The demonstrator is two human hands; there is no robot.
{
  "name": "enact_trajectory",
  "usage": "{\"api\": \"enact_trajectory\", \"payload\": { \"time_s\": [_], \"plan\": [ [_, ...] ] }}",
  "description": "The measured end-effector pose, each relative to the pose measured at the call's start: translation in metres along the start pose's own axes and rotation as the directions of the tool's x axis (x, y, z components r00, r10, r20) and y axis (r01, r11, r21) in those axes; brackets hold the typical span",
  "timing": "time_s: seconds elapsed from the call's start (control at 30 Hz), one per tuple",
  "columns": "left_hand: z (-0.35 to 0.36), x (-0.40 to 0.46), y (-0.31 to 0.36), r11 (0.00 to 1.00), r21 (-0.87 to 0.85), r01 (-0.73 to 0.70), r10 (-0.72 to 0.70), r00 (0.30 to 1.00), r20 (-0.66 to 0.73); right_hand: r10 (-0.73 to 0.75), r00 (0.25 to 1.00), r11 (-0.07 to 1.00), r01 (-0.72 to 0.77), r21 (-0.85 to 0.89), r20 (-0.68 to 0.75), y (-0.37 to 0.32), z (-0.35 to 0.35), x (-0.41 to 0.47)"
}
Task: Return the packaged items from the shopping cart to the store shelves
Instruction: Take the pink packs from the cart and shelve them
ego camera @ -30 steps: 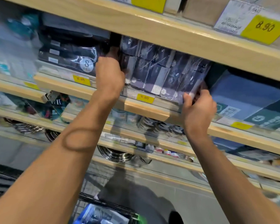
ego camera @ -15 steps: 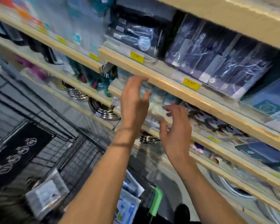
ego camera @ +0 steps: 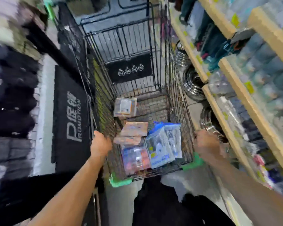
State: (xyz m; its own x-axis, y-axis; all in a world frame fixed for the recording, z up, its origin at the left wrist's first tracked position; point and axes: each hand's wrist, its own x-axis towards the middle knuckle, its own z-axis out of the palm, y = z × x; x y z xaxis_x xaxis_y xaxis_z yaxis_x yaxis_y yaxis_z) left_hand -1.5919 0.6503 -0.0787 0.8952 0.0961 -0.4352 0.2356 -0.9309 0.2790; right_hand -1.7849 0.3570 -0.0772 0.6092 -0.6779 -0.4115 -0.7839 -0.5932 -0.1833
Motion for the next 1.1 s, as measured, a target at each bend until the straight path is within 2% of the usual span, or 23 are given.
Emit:
{"api": "enact_trajectory", "payload": {
  "time_s": [0.07, 0.23, 0.3, 0.43, 0.7, 0.8, 0.93, 1.1],
  "plan": [
    [0.007, -0.013, -0.019, 1.0, 0.001, 0.027, -0.027, 0.999, 0.018, -0.05, 0.998, 0.998, 0.051, -0.043, 0.032, 0.005, 0.0, 0.001],
    [0.023, -0.027, -0.044, 0.999, 0.02, 0.031, -0.03, 0.998, -0.056, -0.108, 0.993, 0.992, 0.105, -0.068, -0.054, 0.022, 0.019, -0.008],
    [0.028, -0.04, -0.055, 0.998, 0.006, 0.065, -0.064, 0.995, -0.075, -0.124, 0.991, 0.99, 0.12, -0.077, -0.047, 0.031, 0.02, -0.021],
    [0.037, -0.069, -0.077, 0.997, 0.034, 0.069, -0.066, 0.995, -0.076, -0.153, 0.988, 0.988, 0.152, -0.016, -0.033, 0.053, 0.025, -0.052],
    [0.061, -0.161, -0.142, 0.993, 0.107, 0.051, -0.045, 0.998, -0.053, -0.089, 0.996, 0.983, 0.09, 0.162, -0.013, 0.115, 0.061, -0.165],
    [0.068, -0.193, -0.183, 0.996, 0.078, 0.035, -0.033, 0.999, -0.027, -0.017, 1.0, 0.989, 0.014, 0.144, 0.022, 0.133, 0.082, -0.213],
    [0.079, -0.24, -0.228, 0.997, 0.083, 0.0, 0.005, 0.998, -0.059, 0.027, 0.998, 0.987, -0.035, 0.154, 0.053, 0.153, 0.103, -0.272],
    [0.095, -0.296, -0.282, 0.998, 0.046, -0.039, 0.042, 0.995, -0.086, 0.046, 0.999, 0.99, -0.046, 0.136, 0.004, 0.188, 0.128, -0.341]
  ]
}}
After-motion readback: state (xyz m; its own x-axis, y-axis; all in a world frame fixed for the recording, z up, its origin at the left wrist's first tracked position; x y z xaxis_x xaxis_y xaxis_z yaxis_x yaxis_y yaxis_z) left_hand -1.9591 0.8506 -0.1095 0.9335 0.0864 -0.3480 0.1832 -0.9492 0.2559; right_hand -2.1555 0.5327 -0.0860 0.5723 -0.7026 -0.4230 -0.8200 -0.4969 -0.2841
